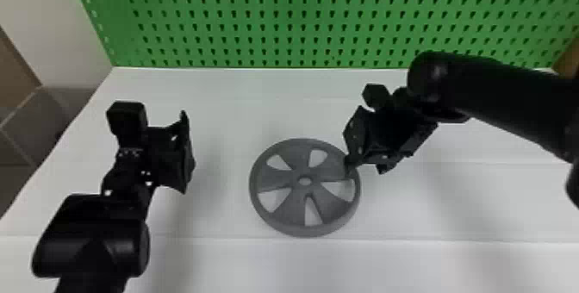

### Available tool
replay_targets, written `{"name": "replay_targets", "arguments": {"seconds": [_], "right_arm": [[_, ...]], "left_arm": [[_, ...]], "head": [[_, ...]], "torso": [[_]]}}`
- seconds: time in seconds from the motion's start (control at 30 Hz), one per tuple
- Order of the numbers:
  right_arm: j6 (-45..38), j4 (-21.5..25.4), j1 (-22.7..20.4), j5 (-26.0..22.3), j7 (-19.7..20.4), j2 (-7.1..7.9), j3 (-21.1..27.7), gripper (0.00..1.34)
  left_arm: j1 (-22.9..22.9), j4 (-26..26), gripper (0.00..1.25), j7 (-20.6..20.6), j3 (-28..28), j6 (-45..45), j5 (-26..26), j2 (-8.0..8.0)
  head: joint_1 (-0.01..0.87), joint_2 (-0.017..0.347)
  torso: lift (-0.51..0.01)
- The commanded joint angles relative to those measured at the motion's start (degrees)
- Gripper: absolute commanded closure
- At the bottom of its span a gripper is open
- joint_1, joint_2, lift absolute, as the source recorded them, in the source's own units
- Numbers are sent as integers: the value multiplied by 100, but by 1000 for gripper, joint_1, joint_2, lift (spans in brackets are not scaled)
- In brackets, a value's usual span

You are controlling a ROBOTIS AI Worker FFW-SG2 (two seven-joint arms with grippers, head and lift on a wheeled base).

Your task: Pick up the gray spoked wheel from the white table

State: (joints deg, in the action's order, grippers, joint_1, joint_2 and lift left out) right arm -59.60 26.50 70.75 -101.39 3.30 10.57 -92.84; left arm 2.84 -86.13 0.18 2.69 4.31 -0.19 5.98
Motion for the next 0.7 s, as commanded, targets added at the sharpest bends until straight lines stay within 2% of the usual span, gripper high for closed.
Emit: {"name": "replay_targets", "arguments": {"seconds": [0.0,0.23,0.67], "right_arm": [[45,-75,9,-144,56,-29,-103,421],[195,-277,-79,-364,258,-135,-103,421],[353,-611,-299,-715,504,-214,-156,421]], "left_arm": [[23,0,355,0,-5,0,-7,0],[41,0,355,0,-32,0,-34,9],[67,0,355,35,-58,0,-51,9]], "head": [[784,57],[784,57],[784,57]], "torso": [[0],[0],[0]]}}
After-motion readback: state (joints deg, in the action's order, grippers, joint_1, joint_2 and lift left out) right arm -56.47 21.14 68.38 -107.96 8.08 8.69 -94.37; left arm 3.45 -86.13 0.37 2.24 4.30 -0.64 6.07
